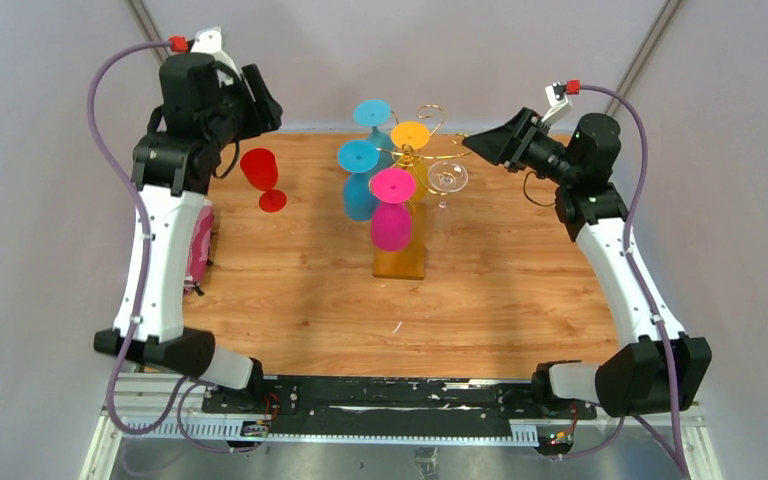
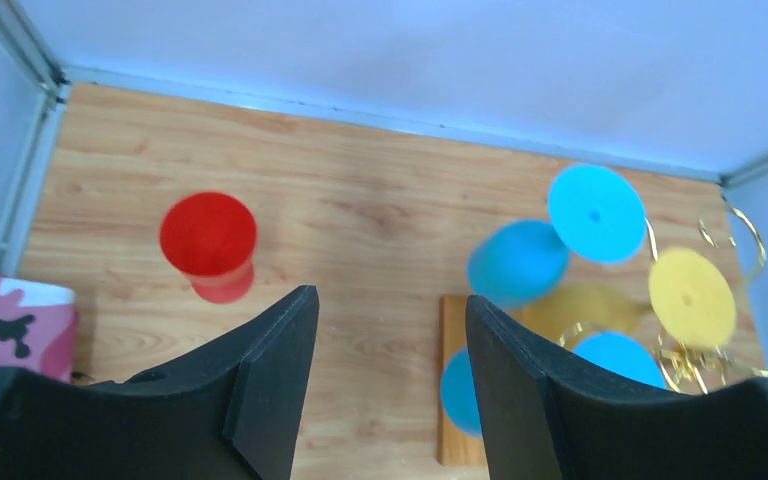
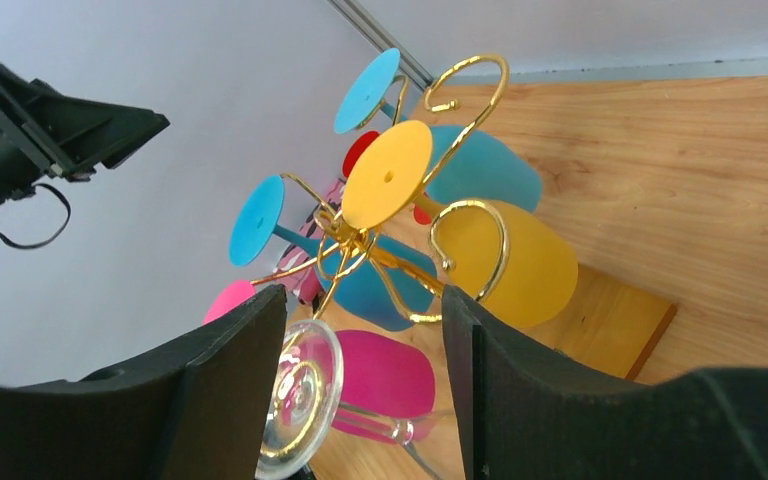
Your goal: Take the wine glass off the wine glass rack
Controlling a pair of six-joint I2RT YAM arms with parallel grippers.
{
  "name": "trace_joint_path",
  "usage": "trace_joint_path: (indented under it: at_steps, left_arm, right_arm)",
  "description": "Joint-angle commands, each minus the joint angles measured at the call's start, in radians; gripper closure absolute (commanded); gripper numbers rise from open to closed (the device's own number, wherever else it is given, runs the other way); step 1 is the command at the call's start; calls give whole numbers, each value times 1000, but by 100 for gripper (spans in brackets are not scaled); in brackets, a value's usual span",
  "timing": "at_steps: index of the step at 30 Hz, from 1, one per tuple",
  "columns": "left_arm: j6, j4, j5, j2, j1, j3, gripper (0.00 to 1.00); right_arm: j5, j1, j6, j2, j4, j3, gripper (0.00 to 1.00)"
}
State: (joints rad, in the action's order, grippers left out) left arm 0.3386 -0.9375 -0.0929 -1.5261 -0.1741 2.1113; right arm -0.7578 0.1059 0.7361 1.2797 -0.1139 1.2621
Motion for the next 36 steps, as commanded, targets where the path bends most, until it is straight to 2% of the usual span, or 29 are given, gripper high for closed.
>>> trace_joint_path:
  at_steps: [1, 6, 12, 18, 23, 27, 36]
  left_arm:
    - [50, 280, 137, 185, -23, -303, 38]
    - [95, 406, 236, 329, -36, -497, 37]
    - [131, 501, 295, 417, -62, -631, 37]
    - [137, 483, 278, 450, -64, -654, 37]
    - [145, 481, 283, 465, -64, -668, 37]
    - [139, 468, 267, 478, -64, -674, 37]
    - [137, 471, 249, 489, -64, -689, 37]
  right_arm:
    - [-6, -14, 31, -87, -31, -66, 37]
    - [-2, -13, 11, -195, 62, -102, 37]
    - [-58, -4, 91, -244, 33, -171, 39]
    - [-42, 2, 101, -242, 25, -211, 41]
    - [-80, 3, 248, -207, -155, -280, 43]
    - [-102, 10, 300, -180, -204, -276, 46]
    - [-115, 45, 335, -152, -211, -246, 58]
